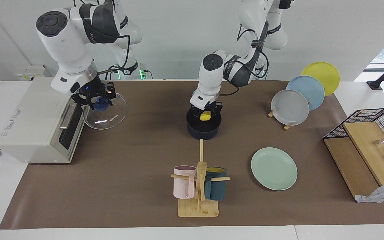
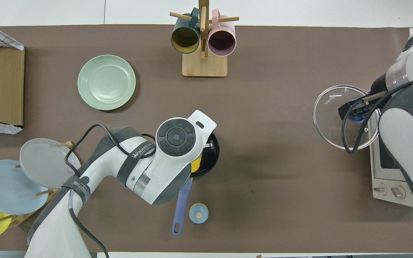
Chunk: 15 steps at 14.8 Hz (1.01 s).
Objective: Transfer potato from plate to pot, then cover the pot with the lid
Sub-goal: 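Carry the potato with the left gripper and drop it into the pot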
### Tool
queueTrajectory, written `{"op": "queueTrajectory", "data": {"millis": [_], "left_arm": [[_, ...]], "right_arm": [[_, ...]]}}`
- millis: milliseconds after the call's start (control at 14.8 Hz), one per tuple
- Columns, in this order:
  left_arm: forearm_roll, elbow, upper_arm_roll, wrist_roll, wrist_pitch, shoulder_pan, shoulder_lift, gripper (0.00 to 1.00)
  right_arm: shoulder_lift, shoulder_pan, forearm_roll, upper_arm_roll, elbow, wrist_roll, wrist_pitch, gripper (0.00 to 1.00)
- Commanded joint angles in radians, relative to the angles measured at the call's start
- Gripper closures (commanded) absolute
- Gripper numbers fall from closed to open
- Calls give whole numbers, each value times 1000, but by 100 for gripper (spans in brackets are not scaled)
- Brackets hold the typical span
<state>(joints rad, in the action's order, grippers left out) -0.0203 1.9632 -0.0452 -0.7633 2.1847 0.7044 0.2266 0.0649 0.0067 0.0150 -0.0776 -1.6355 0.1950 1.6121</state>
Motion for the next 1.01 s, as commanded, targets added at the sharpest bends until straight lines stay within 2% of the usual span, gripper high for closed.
{"op": "queueTrajectory", "data": {"millis": [0, 271, 473, 744, 812, 879, 947], "left_arm": [[-3, 23, 19, -31, 70, 33, 40, 100], [-1, 45, 21, -37, 113, 50, 59, 100], [6, 100, 21, -36, 182, 53, 65, 100], [8, 114, 21, -10, 188, 50, 63, 100], [8, 109, 21, 2, 179, 49, 63, 81], [8, 106, 22, 2, 178, 49, 63, 34], [8, 105, 22, 2, 173, 49, 59, 0]], "right_arm": [[1, -7, -6, -8, 17, -9, -14, 100], [1, -7, -6, -8, 19, -9, -12, 100], [1, -7, -6, -8, 19, -9, -12, 100], [3, -7, -6, -8, 20, -9, -12, 100], [1, -7, -6, -8, 20, -9, -12, 100], [3, -7, -6, -10, 20, -9, -12, 100], [1, -5, -6, -8, 20, -9, -12, 100]]}}
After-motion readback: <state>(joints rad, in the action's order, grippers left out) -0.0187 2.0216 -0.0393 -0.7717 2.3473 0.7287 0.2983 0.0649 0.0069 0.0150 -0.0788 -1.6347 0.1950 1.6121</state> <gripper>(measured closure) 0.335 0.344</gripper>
